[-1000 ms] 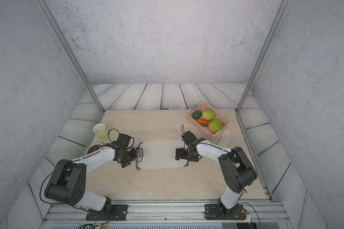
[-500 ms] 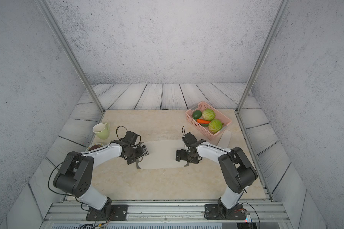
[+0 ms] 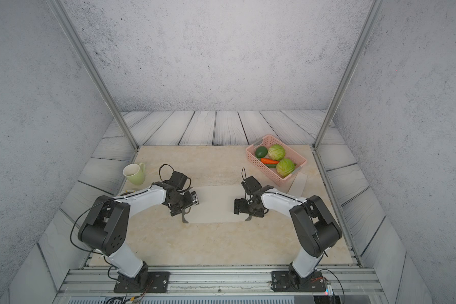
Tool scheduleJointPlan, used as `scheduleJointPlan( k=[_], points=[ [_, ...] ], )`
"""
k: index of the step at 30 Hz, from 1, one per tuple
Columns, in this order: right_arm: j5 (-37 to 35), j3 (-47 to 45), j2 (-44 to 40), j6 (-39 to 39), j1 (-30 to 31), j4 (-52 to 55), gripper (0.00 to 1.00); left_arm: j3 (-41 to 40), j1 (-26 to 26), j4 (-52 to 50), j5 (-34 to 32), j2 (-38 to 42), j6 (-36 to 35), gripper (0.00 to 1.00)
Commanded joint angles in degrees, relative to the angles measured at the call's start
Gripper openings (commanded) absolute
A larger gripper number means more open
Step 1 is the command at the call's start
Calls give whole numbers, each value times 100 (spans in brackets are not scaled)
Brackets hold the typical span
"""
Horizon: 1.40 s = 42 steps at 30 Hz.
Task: Align the knife with the edge of the cutting board
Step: Move the work surface to the center of the board.
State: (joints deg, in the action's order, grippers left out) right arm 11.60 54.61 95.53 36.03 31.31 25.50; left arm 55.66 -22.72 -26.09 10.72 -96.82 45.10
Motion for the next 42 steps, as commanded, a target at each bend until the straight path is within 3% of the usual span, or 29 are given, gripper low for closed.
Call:
scheduleJointPlan(
  k=[1, 42],
  points=[
    [-127, -100, -102, 63, -11, 155, 99, 89, -116, -31, 97, -236, -2, 98],
    [-329, -124, -194, 97, -16, 405, 99, 766, -227, -435, 0, -629, -194, 98]
  ],
)
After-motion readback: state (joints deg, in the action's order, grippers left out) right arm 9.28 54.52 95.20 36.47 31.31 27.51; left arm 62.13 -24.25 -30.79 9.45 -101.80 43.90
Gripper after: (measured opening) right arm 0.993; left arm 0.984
